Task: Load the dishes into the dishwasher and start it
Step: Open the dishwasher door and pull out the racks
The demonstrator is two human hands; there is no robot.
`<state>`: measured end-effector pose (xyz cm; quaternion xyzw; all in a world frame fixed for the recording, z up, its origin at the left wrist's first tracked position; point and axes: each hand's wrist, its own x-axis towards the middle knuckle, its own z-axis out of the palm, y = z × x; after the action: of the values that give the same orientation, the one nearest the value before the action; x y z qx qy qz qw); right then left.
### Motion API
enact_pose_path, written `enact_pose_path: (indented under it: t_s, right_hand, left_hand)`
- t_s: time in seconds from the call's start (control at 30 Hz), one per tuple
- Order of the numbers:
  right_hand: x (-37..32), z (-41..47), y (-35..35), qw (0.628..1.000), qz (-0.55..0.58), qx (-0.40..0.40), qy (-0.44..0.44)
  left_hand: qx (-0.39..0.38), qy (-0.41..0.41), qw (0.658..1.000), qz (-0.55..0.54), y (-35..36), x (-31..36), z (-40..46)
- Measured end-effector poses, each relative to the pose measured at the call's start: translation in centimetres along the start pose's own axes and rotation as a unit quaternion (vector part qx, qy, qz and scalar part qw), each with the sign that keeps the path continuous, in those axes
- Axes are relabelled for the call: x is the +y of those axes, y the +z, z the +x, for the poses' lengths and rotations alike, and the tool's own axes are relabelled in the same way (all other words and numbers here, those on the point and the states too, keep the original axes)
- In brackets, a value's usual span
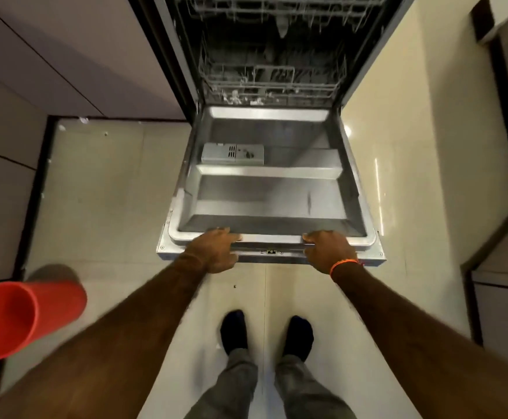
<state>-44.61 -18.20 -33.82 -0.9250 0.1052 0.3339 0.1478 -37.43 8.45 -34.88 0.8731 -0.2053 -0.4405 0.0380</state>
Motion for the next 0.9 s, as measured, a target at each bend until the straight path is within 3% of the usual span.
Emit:
enact_pose_path:
  t_s: [0.23,0.5,0.7,0.9]
  right_hand:
    - [3.4,6.0,14.2,0.999,0.020,-0.026,0.004]
    - [6.2,11.5,23.2,0.999,0.005,-0.044,-0.011]
    - [7.2,12.2,22.5,0.994,-0.031,-0.102,-0.019]
    - [5.3,11.4,14.1,0.999,0.030,-0.014,-0.006]
  left_hand:
    - [-0.017,-0.002,1.000,-0.007,12.9,-3.3,8.5]
    - [-0.015,-0.002,1.000,-0.002,19.4,-5.1,14.9]
    - [0.001,-0.004,1.000,-0.019,16.7,-5.1,14.8]
    - [0.062,0.026,0.997,-0.022,8.6,-2.4,10.8]
